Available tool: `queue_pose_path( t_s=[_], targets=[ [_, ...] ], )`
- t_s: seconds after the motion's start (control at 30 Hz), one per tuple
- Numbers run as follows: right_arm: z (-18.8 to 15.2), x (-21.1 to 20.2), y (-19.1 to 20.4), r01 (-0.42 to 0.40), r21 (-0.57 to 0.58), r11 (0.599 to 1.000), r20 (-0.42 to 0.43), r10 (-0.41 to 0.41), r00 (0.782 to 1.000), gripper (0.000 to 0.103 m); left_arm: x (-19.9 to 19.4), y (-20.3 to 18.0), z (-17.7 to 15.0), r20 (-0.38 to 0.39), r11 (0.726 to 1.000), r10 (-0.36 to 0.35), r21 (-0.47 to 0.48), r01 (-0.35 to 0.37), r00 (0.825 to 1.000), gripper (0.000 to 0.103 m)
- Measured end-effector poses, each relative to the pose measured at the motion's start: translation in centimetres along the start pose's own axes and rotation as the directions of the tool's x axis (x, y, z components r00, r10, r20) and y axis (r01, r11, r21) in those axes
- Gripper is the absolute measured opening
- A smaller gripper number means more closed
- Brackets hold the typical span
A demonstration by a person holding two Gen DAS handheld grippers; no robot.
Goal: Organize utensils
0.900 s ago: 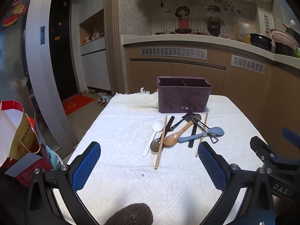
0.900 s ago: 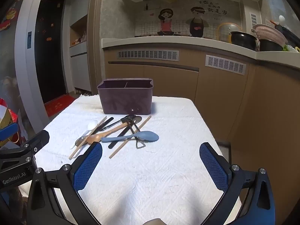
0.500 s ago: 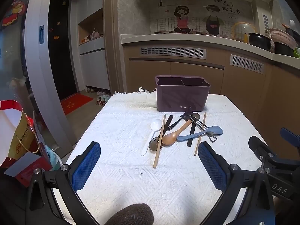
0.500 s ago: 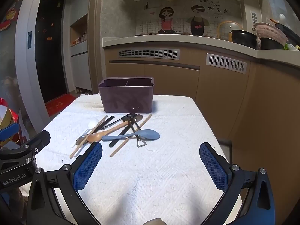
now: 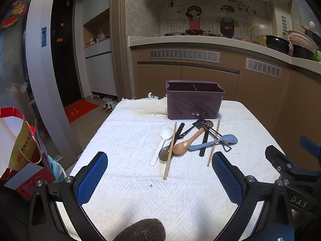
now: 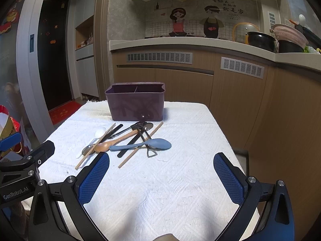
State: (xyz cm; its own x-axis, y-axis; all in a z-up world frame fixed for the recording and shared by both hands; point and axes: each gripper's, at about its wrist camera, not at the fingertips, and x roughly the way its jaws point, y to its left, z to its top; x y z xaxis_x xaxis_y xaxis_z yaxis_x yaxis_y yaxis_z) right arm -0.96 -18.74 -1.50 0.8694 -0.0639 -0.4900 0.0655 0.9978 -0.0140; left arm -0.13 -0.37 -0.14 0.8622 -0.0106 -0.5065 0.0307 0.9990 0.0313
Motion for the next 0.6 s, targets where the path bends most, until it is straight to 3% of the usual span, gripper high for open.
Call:
queue_pose_path(
  t_s=[0.6],
  targets=[
    [0.07, -0.02, -0.32, 0.0, 0.004, 1.0, 0.001, 0.0, 1.0, 0.103, -0.09, 0.04, 0.01, 0.002, 1.0, -0.002, 0.0, 0.002, 1.0, 0.103]
  ],
)
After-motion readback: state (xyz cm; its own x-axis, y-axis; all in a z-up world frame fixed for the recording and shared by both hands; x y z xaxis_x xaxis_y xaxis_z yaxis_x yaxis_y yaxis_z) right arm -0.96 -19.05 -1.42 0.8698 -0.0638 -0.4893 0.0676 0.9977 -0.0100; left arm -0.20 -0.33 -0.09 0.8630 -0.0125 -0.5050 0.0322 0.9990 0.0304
